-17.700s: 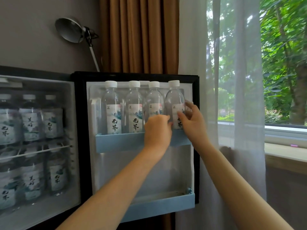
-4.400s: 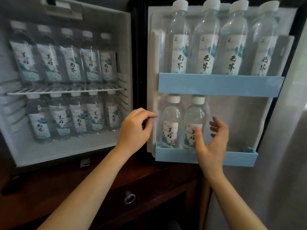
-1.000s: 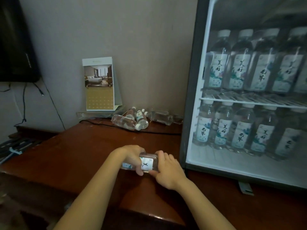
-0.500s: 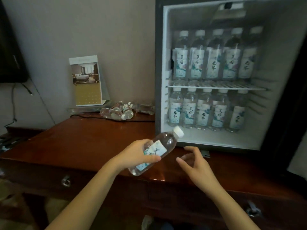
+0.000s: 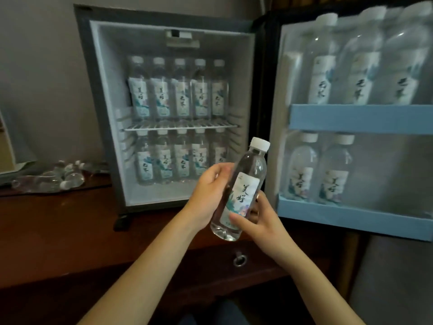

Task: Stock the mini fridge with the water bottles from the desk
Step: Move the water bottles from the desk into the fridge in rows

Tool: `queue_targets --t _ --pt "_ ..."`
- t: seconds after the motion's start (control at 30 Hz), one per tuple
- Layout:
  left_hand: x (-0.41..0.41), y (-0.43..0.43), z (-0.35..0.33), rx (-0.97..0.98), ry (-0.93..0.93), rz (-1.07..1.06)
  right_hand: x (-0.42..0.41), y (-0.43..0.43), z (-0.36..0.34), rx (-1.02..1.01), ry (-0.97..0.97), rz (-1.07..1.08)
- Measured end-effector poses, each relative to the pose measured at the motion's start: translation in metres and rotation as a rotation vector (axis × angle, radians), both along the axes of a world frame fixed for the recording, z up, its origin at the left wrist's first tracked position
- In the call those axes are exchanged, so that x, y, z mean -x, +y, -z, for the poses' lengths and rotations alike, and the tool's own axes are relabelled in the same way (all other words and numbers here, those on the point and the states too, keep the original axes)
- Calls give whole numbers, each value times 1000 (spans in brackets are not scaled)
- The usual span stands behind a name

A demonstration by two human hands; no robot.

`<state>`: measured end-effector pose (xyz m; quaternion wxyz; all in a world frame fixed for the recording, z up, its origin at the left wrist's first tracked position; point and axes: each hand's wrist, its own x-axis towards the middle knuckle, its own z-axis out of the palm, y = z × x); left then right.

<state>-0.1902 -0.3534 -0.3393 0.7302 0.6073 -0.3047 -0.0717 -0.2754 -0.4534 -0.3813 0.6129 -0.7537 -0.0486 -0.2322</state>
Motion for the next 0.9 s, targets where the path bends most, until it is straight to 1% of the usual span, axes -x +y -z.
queue_targets --t 0.1,0.27,0.33,0.4,0.5,0.57,0.73,0.9 --pt "17 -24 -3 8 -54 33 15 -14 5 -6 -52 96" --pt "42 -46 -14 52 -112 166 39 -40 -9 20 -133 186" --pt "49 -54 -19 20 -160 227 49 -54 -19 57 -180 237" --pt "56 -63 -23 -52 -260 265 61 -70 -29 97 -221 296" --pt "67 -82 -24 -171 -379 247 81 -92 -39 159 -258 409" --pt "76 -98 -22 -206 -422 233 92 -106 -42 187 -278 476" --pt "100 -137 -25 -146 -464 204 112 -136 -47 273 -310 618" --pt "106 -160 -30 -85 -467 148 114 -160 -50 287 -280 658"
